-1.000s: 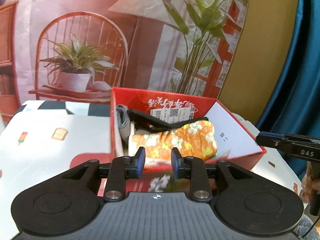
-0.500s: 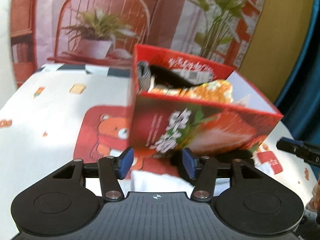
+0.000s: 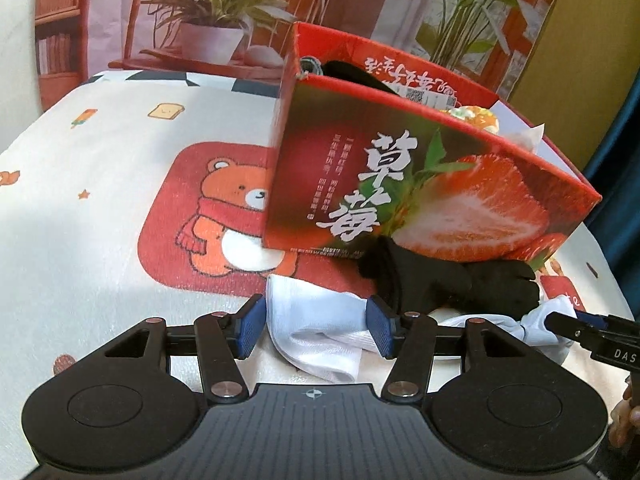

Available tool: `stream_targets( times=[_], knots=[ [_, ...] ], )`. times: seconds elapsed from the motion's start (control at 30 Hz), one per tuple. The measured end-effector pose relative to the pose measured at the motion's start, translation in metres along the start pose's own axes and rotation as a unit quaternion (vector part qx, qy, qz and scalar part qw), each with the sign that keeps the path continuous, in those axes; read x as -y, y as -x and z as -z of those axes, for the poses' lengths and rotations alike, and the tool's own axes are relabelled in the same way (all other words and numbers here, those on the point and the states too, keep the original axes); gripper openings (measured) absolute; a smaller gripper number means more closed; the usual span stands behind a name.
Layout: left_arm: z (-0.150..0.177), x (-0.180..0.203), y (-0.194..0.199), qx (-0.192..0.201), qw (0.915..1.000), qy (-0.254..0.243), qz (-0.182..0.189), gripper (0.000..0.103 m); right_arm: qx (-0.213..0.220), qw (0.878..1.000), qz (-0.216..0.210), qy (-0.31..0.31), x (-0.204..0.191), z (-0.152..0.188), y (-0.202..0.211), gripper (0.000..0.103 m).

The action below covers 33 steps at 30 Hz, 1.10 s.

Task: Organize soft objects
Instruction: 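Move both tools back toward the white socks and black glove, then close the left tool on one white sock while the right tool grips the other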

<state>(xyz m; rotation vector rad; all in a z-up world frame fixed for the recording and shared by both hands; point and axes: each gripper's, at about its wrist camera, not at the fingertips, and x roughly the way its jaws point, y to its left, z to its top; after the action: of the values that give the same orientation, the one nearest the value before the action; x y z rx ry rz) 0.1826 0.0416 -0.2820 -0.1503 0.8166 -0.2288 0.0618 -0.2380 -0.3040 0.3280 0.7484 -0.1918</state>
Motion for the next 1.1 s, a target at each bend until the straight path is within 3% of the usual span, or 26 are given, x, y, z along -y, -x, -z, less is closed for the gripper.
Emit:
stream_targets(
  times=[0.63, 0.87, 1.1],
  knots=[
    [0.010, -0.001, -0.008, -0.006, 1.0000, 0.001, -0.003, 0.058, -0.013, 1.000, -0.005, 0.010, -0.006, 0.005, -0.009, 0.048],
    [0.013, -0.001, -0.006, -0.007, 1.0000, -0.004, 0.001, 0.043, -0.024, 0.999, -0.024, 0.002, -0.007, 0.005, -0.007, 0.039],
    [0.017, 0.000, -0.004, -0.005, 0.9999, -0.009, 0.001, 0.040, -0.028, 0.999, -0.033, 0.005, -0.010, 0.006, -0.008, 0.034]
  ],
)
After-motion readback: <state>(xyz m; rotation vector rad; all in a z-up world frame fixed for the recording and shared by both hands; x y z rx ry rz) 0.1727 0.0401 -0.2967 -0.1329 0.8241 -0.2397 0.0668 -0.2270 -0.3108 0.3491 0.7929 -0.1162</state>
